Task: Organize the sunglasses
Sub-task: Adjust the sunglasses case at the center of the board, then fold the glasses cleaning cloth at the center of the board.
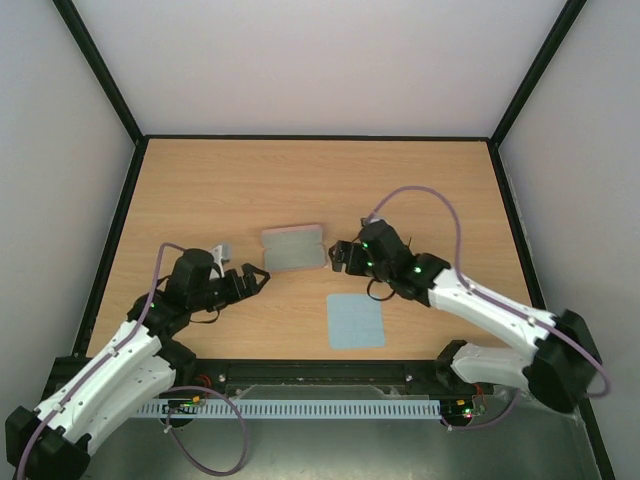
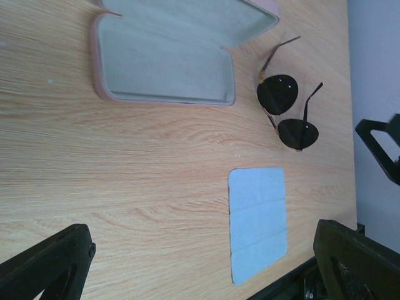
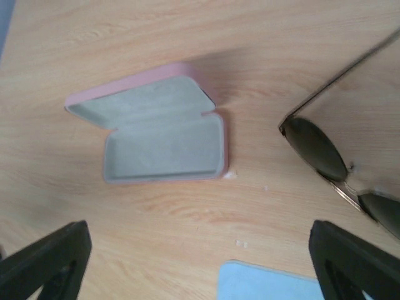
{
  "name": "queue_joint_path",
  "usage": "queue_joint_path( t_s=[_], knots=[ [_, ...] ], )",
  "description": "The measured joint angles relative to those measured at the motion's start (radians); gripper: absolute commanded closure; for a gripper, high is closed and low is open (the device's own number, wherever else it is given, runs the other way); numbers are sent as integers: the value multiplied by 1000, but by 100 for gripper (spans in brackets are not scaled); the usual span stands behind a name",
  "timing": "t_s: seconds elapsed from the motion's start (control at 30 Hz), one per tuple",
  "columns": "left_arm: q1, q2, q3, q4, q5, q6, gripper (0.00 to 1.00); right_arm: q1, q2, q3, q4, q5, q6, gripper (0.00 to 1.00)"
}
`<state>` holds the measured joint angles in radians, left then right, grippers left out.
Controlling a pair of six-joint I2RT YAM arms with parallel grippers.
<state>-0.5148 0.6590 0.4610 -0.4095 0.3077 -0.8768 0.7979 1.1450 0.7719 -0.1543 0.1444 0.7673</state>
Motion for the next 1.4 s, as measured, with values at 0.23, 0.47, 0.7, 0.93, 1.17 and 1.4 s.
queue_joint_path(
  t_s=[0.23, 0.47, 0.7, 0.93, 1.17, 1.4],
  knots=[
    [-247, 158, 11, 97, -69, -64, 1, -42, -280, -170, -69, -19, 56, 13],
    [-452, 420, 97, 195, -157, -112, 9, -106, -323, -311, -106, -47, 130, 60],
    [-497, 575, 137, 287, -216, -114, 67, -118, -233, -335, -101, -48, 149, 75],
    [-496, 719, 185, 341, -224, -92, 61, -122, -61, -335, -63, -50, 111, 76],
    [-496, 726, 188, 356, -234, -84, 60, -122, 6, -300, -58, -45, 66, 81],
    [-496, 725, 188, 368, -234, -84, 60, -123, 28, -282, -57, -32, 38, 85]
  ],
)
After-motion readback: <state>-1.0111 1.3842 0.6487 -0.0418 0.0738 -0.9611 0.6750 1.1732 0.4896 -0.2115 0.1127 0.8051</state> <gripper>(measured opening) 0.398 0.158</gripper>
